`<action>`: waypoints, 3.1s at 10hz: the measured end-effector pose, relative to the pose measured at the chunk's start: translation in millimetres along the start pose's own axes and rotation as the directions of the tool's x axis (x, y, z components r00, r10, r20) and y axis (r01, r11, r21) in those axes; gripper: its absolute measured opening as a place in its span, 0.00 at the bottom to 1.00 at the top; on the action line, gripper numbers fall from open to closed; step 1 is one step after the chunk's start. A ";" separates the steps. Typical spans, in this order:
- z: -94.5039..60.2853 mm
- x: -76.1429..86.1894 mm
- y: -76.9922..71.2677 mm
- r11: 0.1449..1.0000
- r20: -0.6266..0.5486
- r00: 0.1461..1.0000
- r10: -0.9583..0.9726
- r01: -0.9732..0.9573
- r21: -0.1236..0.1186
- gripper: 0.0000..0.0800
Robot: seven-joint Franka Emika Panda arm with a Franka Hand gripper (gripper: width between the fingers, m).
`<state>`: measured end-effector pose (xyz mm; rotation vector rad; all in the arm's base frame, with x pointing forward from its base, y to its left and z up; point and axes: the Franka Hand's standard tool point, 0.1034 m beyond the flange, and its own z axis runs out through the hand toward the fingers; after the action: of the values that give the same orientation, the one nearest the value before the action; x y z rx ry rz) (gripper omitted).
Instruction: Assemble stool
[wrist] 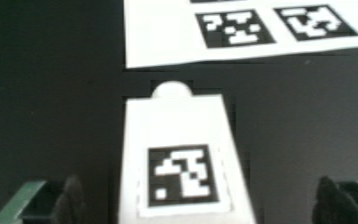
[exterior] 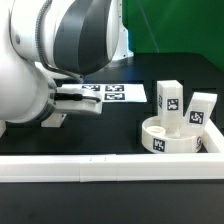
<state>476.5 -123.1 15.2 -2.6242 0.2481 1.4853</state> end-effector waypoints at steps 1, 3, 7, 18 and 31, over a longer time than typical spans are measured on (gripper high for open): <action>0.0 2.9 4.5 1.000 -0.009 1.000 0.002 -0.002 -0.013 0.81; -0.9 6.9 5.6 1.000 -0.026 1.000 0.003 -0.003 -0.016 0.81; -1.3 8.1 5.1 1.000 -0.031 0.999 0.005 -0.005 -0.018 0.42; -52.5 -30.0 -45.9 0.999 -0.115 0.993 -0.027 0.025 -0.024 0.42; -96.9 -52.3 -113.4 1.000 -0.870 0.494 -0.004 0.000 -0.005 0.42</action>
Offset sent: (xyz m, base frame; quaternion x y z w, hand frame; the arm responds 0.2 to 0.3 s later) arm 0.0004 0.0032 -0.0023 -0.0076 0.0157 0.0020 0.9998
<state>553.8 -25.1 112.1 -3.1110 0.3061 -0.0378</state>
